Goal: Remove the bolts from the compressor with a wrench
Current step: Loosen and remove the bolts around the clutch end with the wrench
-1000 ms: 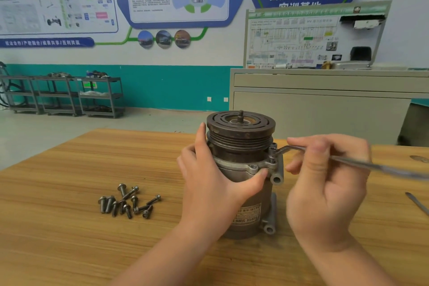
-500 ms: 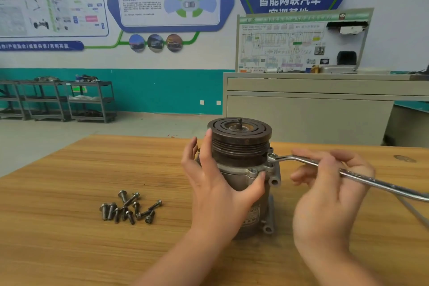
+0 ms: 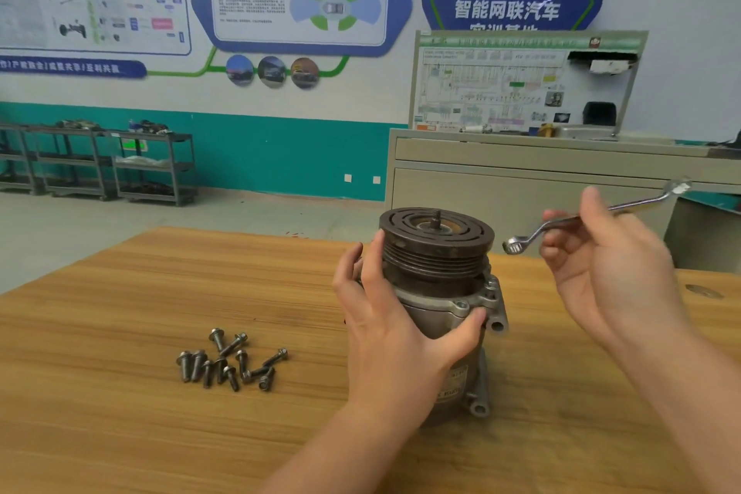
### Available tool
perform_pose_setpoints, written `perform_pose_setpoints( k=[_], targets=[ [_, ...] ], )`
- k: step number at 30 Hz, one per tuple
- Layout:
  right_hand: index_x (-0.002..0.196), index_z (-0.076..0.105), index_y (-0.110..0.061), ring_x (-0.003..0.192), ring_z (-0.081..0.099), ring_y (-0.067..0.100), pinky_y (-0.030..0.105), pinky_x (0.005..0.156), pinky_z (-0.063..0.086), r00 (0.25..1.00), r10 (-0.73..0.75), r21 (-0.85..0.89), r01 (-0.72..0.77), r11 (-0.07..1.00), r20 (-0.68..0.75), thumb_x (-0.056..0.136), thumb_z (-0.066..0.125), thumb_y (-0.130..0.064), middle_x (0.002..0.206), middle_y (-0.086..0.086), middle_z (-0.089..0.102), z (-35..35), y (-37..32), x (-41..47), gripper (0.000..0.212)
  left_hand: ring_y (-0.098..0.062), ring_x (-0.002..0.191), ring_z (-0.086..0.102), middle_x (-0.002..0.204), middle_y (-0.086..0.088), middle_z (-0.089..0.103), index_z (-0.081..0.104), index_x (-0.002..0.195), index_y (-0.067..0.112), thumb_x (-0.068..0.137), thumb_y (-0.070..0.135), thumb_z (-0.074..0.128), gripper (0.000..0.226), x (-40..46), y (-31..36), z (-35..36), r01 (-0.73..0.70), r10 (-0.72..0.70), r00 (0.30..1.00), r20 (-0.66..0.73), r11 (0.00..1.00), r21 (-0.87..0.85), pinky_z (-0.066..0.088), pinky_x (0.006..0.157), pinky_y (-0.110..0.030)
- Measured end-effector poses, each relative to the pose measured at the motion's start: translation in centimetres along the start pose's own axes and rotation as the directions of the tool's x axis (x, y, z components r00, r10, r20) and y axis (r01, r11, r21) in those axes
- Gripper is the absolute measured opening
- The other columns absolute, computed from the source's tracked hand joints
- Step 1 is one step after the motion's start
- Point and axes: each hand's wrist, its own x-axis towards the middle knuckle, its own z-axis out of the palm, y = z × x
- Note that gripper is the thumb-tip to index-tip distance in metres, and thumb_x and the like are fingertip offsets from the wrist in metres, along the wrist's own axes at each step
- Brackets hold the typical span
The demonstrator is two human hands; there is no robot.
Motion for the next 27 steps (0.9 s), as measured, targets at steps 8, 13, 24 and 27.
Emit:
perform_pose_setpoints(
  k=[8,13,24,27],
  targets=[
    [0.097,0.047,-0.039,0.062,0.068,0.008,0.024,0.058,0.053,0.628,-0.678,-0.439,0.769,0.465,0.382,0.098,0.056,-0.035,0.075,-0.006,0.064,-1.2,1.6,-4.7,0.01,-0.014,0.135,0.022,0.138,0.017,0.009,0.006,0.133,0.056,0.06,0.065,0.07,0.097,0.0,0.1,-0.2,0.01,-0.011,0.999,0.039,1.0,0.006,0.026,0.115,-0.031],
    [0.1,0.049,-0.014,0.068,0.065,0.007,0.022,0.062,0.053,0.495,-0.671,-0.447,0.855,0.263,0.551,0.098,0.054,-0.025,0.079,-0.003,0.059,-1.3,2.8,-4.8,0.012,-0.015,0.133,0.026,0.138,0.011,0.015,0.01,0.138,0.048,0.061,0.069,0.065,0.097,0.1,0.0,-0.1,0.002,-0.002,1.0,0.009,1.0,0.01,0.025,0.11,-0.027],
    [0.099,0.037,-0.023,0.061,0.057,0.014,0.022,0.06,0.048,0.726,-0.681,-0.341,0.668,0.662,0.1,0.1,0.036,-0.017,0.082,0.006,0.061,0.4,4.7,-7.9,0.006,-0.005,0.127,0.027,0.124,0.026,0.018,0.008,0.129,0.061,0.05,0.075,0.068,0.1,0.4,0.1,-0.4,0.06,-0.059,0.998,0.015,0.993,-0.101,0.03,0.106,-0.027],
    [0.094,0.037,-0.02,0.046,0.05,0.019,0.022,0.047,0.041,0.89,-0.409,-0.055,0.407,0.912,-0.199,0.091,0.036,-0.004,0.063,0.007,0.063,0.7,3.5,-6.2,0.017,-0.005,0.128,0.027,0.126,0.025,0.017,0.01,0.132,0.058,0.048,0.074,0.07,0.104,0.3,0.0,-0.3,0.06,-0.058,0.998,0.014,0.992,-0.108,0.03,0.106,-0.026]
  ],
)
